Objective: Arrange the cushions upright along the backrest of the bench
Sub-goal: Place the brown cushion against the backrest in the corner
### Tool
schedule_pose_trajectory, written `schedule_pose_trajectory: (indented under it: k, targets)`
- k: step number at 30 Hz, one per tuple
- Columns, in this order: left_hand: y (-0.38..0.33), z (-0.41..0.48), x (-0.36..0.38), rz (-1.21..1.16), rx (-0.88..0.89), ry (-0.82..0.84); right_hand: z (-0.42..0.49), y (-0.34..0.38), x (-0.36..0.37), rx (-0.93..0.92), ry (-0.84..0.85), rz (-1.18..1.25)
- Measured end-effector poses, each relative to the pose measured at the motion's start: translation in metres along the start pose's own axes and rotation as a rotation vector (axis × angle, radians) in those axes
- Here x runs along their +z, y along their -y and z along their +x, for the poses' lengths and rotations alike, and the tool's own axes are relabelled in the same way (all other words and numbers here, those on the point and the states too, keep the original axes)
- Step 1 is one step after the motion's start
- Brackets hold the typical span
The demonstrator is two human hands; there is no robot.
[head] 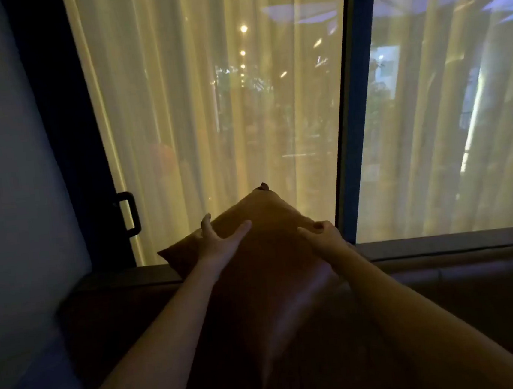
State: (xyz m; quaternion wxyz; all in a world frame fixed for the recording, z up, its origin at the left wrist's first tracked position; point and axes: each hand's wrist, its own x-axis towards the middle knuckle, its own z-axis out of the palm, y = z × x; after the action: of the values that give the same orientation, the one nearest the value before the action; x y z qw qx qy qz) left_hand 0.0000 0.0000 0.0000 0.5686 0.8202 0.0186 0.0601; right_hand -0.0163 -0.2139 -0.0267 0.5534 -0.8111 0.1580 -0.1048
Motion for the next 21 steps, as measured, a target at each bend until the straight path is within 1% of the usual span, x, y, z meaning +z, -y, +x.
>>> schedule_pose_trajectory:
  k: [3, 6, 9, 13, 16, 18, 20, 21]
  targets:
    - [0.024, 0.004, 0.007, 0.038, -0.160, 0.001, 0.006, -0.021, 0.003, 0.040, -0.049, -0.107]
    - [0.050, 0.009, 0.015, -0.024, -0.295, -0.033, 0.011, -0.037, 0.006, 0.069, -0.036, -0.164]
    - [0.062, 0.016, 0.020, -0.077, -0.362, -0.073, 0.033, -0.048, 0.000, 0.068, -0.034, -0.202]
    - [0.076, 0.024, 0.024, -0.127, -0.476, -0.090, 0.055, -0.048, -0.009, 0.059, -0.028, -0.412]
    - [0.086, 0.030, 0.025, -0.213, -0.516, -0.066, 0.073, -0.047, -0.018, 0.073, 0.042, -0.507]
    - [0.092, 0.034, 0.026, -0.227, -0.518, -0.067, 0.091, -0.051, -0.021, 0.059, 0.100, -0.544]
    - [0.094, 0.036, 0.027, -0.245, -0.517, -0.074, 0.099, -0.043, -0.025, 0.051, 0.192, -0.505]
    - [0.094, 0.036, 0.027, -0.253, -0.512, -0.076, 0.101, -0.038, -0.026, 0.056, 0.243, -0.447]
